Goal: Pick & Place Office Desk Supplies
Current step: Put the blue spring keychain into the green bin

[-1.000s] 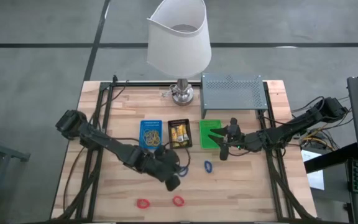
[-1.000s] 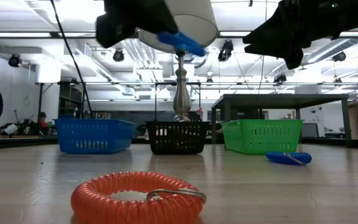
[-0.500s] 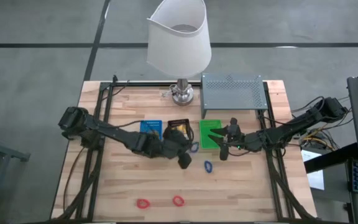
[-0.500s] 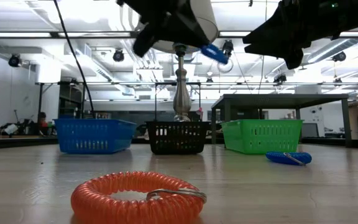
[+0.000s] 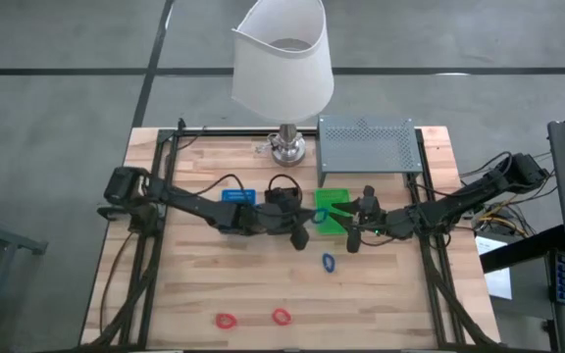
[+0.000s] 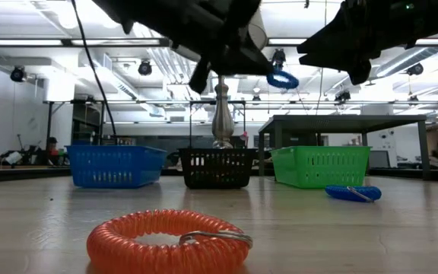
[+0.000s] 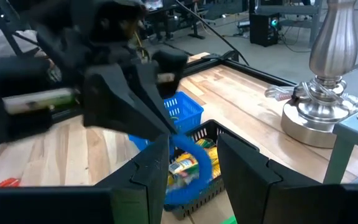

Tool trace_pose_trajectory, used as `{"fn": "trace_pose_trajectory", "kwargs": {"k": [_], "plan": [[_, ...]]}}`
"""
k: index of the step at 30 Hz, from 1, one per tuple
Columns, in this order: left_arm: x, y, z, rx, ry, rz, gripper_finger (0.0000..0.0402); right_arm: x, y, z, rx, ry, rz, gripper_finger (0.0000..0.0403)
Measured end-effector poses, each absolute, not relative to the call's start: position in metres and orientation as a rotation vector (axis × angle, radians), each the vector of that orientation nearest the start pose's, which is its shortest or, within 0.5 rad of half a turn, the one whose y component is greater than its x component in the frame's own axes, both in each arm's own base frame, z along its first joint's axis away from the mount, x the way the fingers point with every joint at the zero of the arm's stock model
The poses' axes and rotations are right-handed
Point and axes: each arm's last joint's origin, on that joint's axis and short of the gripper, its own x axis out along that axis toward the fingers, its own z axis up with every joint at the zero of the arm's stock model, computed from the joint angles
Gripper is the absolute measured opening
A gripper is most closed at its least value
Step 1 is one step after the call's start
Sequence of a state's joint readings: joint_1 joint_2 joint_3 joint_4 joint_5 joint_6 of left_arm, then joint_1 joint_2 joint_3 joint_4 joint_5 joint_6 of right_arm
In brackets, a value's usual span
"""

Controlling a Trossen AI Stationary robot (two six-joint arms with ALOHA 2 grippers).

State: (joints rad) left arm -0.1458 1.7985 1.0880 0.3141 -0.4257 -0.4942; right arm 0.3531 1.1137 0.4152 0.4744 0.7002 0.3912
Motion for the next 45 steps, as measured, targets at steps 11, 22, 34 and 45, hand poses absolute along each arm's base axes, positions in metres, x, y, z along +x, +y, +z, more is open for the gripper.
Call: {"fn": "trace_pose_trajectory", "kwargs": {"k": [11, 22, 34, 45], "plan": [[0.409, -0.038, 0.173, -0.392, 0.296, 0.352, 0.0023, 0.210, 0.058, 0.209, 0.272, 0.124, -0.378, 0.0134], [0.423, -0.028, 0.168, -0.383, 0.354, 0.332, 0.0023, 0.210, 0.058, 0.209, 0.273, 0.124, -0.378, 0.0134], [0.437, -0.022, 0.156, -0.337, 0.427, 0.348, 0.0023, 0.210, 0.058, 0.209, 0.271, 0.126, -0.378, 0.0134], [0.448, -0.006, 0.145, -0.369, 0.546, 0.370, 0.0023, 0.210, 0.058, 0.208, 0.270, 0.128, -0.379, 0.0134]]}}
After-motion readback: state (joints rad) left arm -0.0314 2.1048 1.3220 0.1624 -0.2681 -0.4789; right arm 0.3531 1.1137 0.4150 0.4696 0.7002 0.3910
